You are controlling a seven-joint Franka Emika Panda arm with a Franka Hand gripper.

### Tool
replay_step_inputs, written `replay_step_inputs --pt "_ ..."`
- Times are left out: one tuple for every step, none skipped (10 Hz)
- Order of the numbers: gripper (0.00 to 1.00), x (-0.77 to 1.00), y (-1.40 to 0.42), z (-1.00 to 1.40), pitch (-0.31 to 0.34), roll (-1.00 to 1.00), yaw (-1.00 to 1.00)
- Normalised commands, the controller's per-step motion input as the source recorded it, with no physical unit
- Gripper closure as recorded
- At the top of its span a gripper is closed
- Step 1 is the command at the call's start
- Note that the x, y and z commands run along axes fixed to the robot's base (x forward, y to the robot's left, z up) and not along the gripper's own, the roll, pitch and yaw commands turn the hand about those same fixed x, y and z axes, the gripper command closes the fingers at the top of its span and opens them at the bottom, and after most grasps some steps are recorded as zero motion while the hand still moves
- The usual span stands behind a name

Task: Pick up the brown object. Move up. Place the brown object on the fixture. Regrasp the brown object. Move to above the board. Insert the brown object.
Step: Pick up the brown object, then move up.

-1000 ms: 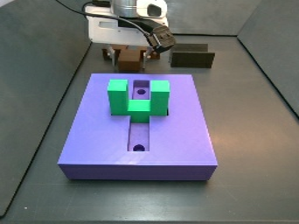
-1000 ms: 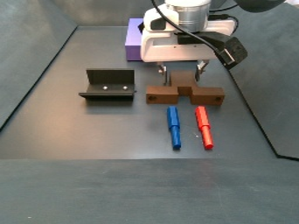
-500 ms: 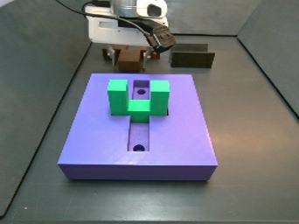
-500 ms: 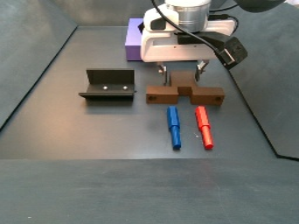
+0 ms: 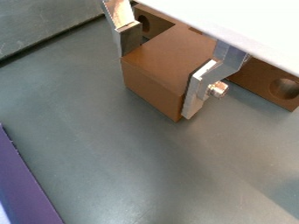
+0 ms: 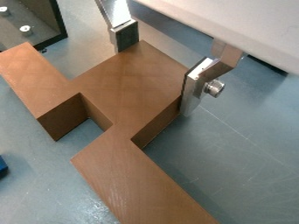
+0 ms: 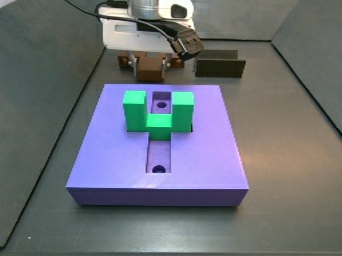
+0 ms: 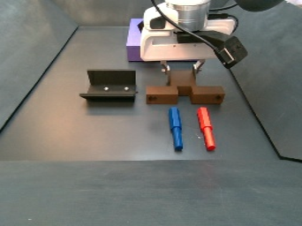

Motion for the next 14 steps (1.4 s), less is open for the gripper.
replay_step_inputs --pt "1.0 0.0 0.0 0.0 0.0 0.0 0.0" --pt "1.0 0.0 0.0 0.0 0.0 0.0 0.0" --pt "1.0 0.0 0.0 0.0 0.0 0.0 0.0" --pt "1.0 0.0 0.0 0.0 0.0 0.0 0.0" --pt "1.0 0.0 0.0 0.0 0.0 0.0 0.0" --pt "1.0 0.0 0.0 0.0 0.0 0.0 0.0" --pt "1.0 0.0 0.0 0.0 0.0 0.0 0.0" --pt "1.0 0.0 0.0 0.0 0.0 0.0 0.0" --pt "1.0 0.0 0.0 0.0 0.0 0.0 0.0" --pt "1.0 0.0 0.0 0.0 0.0 0.0 0.0" --pt "1.0 0.0 0.0 0.0 0.0 0.0 0.0" --pt "1.0 0.0 0.0 0.83 0.0 0.0 0.0" --pt "1.0 -0.02 -0.01 0.81 0.013 0.0 0.02" --pt "1.0 -0.05 0.0 0.52 0.014 0.02 0.02"
